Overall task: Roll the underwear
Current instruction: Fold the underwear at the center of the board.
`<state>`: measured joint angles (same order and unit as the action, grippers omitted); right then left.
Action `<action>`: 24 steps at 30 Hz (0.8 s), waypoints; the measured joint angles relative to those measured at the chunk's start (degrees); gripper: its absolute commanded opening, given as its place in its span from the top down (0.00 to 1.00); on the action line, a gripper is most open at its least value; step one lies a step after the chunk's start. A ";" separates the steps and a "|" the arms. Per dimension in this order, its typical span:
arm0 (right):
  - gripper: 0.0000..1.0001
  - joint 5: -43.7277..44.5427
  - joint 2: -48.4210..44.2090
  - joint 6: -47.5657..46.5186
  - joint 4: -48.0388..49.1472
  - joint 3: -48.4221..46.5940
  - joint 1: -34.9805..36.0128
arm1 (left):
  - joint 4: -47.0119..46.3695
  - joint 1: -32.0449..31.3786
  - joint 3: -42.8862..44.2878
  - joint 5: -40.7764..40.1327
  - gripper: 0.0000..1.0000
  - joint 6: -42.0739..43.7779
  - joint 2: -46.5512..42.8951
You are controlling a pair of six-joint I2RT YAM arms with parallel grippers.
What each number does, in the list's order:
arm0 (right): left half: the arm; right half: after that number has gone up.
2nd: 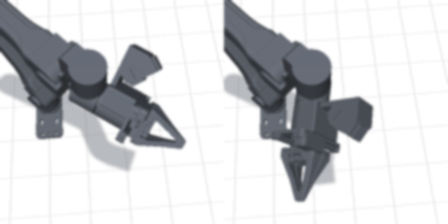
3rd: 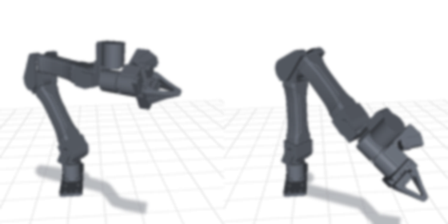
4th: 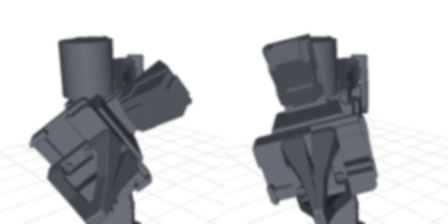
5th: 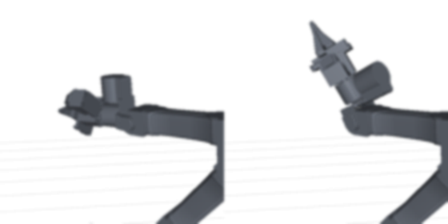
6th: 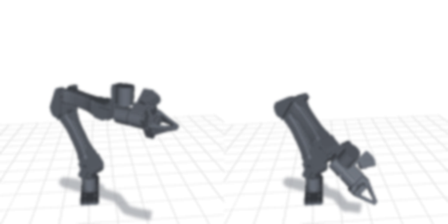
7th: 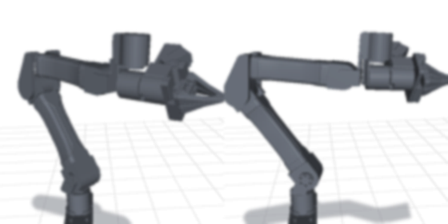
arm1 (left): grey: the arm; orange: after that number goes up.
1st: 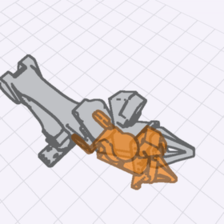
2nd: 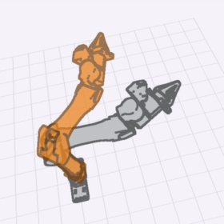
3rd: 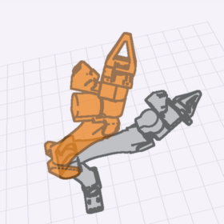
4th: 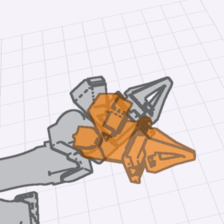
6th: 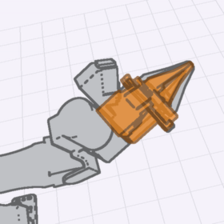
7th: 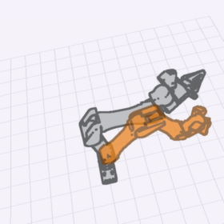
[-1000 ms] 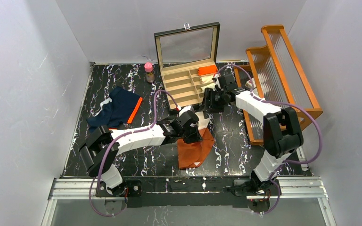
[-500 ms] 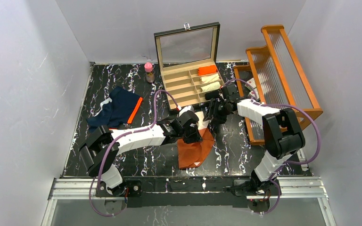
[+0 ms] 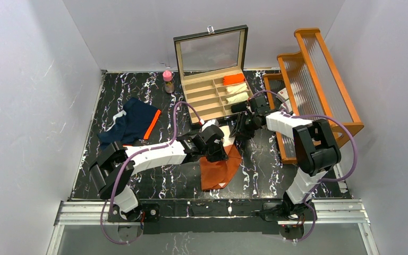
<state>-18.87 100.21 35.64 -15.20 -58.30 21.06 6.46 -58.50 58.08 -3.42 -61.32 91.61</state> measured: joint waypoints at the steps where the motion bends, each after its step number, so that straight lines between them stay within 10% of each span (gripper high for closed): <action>1: 0.67 0.02 0.16 -0.02 0.04 0.00 -0.02 | 0.00 0.00 0.00 0.02 1.00 0.02 0.00; 7: 0.98 0.04 0.35 -0.23 0.21 0.00 -0.04 | 0.02 -0.02 0.00 0.00 1.00 0.00 0.00; 24: 0.99 -7.27 2.73 -8.26 -6.53 -20.95 6.11 | 1.86 0.20 -4.30 -4.36 1.00 -1.12 -9.87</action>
<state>-26.15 102.94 27.37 -21.73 -79.25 27.17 8.32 -58.30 53.79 -7.78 -62.44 81.75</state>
